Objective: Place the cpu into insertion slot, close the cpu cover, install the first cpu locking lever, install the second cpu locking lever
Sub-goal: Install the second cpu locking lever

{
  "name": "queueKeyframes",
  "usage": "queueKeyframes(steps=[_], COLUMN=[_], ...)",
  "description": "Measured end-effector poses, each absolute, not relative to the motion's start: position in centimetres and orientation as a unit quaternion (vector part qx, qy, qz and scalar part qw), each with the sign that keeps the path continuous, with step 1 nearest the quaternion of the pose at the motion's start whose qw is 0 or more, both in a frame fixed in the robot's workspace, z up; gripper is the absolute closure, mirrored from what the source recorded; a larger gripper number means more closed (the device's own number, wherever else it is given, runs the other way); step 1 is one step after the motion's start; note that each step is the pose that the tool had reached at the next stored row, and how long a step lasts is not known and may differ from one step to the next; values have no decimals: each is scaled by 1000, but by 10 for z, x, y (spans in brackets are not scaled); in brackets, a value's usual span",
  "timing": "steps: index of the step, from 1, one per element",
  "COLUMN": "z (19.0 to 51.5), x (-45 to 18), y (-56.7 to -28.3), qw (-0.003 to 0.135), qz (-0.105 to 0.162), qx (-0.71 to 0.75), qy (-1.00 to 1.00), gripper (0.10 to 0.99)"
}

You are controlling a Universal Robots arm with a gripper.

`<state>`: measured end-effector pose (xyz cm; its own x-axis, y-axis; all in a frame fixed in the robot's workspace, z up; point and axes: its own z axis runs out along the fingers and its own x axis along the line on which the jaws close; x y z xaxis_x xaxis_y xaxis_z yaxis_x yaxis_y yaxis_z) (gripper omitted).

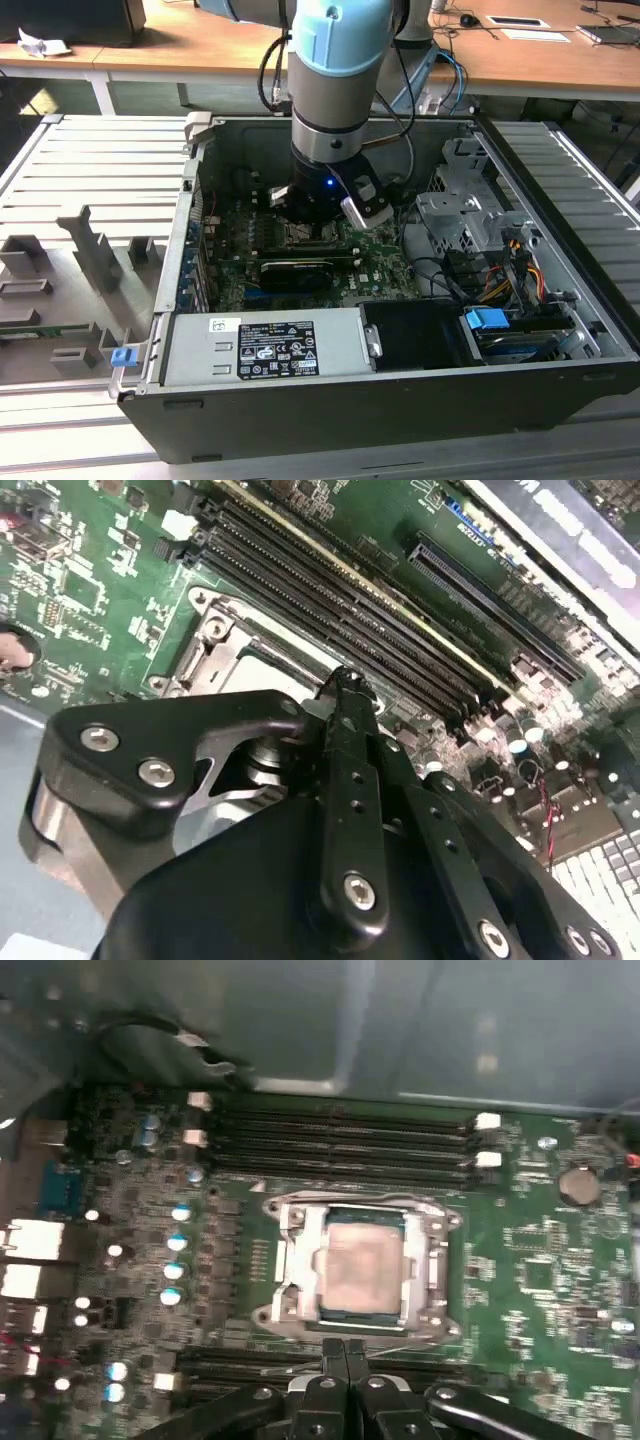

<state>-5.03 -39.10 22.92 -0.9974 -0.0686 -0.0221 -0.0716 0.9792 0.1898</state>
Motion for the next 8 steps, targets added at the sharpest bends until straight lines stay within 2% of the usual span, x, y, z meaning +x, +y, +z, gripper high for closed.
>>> queueKeyframes(steps=[1,8], z=[217,217], x=[-53,-61], y=[-391,-398], qw=[7,7], qz=[96,102], qx=[-42,-46], qy=[994,994], gripper=[980,980])
